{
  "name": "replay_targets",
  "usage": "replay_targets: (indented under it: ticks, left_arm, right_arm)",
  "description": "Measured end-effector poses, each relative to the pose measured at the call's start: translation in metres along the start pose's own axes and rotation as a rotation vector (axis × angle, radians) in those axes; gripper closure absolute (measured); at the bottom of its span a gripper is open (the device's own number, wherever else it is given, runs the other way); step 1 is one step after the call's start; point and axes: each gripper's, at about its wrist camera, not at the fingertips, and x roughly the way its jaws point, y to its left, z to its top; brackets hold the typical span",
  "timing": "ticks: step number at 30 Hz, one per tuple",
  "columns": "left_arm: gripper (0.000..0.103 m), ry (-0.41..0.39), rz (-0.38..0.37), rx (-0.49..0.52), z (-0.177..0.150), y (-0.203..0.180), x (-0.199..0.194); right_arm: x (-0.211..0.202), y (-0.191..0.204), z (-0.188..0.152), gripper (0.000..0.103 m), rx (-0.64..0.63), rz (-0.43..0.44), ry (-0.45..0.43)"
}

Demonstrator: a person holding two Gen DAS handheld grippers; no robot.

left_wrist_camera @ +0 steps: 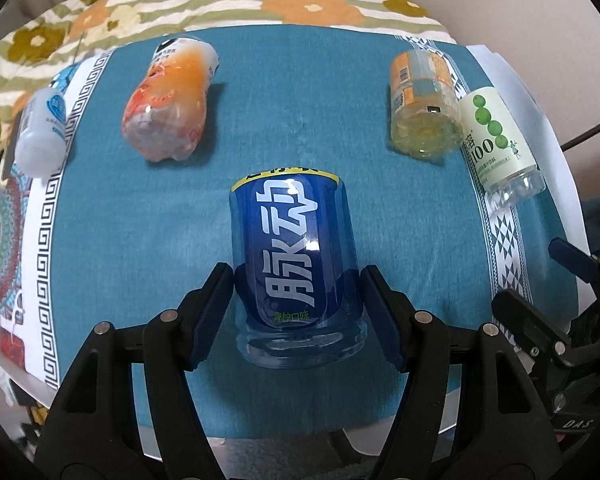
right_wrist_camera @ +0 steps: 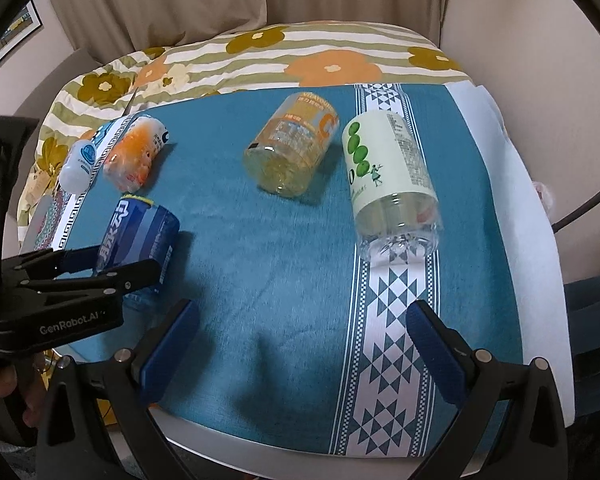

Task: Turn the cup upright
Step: 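Lower the blue cup to the cloth and open the left gripper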

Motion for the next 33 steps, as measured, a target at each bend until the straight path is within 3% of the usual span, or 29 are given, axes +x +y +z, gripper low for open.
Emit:
replay_targets:
  ticks: [4, 6, 8, 23, 29, 33]
  left_arm:
    - [0.028, -0.007, 0.003, 0.005, -0.001, 0.001, -0.002]
    - [0.007, -0.014, 0.005, 0.009, -0.001, 0.001, -0.003]
    - [0.003, -0.032, 0.011, 0.019, -0.001, 0.000, -0.006]
    - [0.003, -0.075, 0.022, 0.024, -0.007, -0.002, -0.031]
    - [0.001, -0.151, 0.059, -0.024, -0.016, 0.006, -0.088]
    - [0.000, -0.196, 0.085, -0.038, -0.021, 0.022, -0.117]
  right_arm:
    - [-0.002, 0.000, -0.001, 0.000, -0.009, 0.000, -0.003]
    - [-0.003, 0.001, 0.000, 0.000, -0.008, -0.002, -0.008]
    - [-0.004, 0.000, 0.000, 0.000, -0.005, -0.005, -0.011]
    - [-0.016, 0.003, 0.000, 0.000, -0.014, 0.000, -0.034]
    - [-0.038, 0.008, 0.019, 0.000, -0.055, 0.040, -0.056]
    - [-0.047, 0.016, 0.043, 0.000, -0.086, 0.108, -0.021]
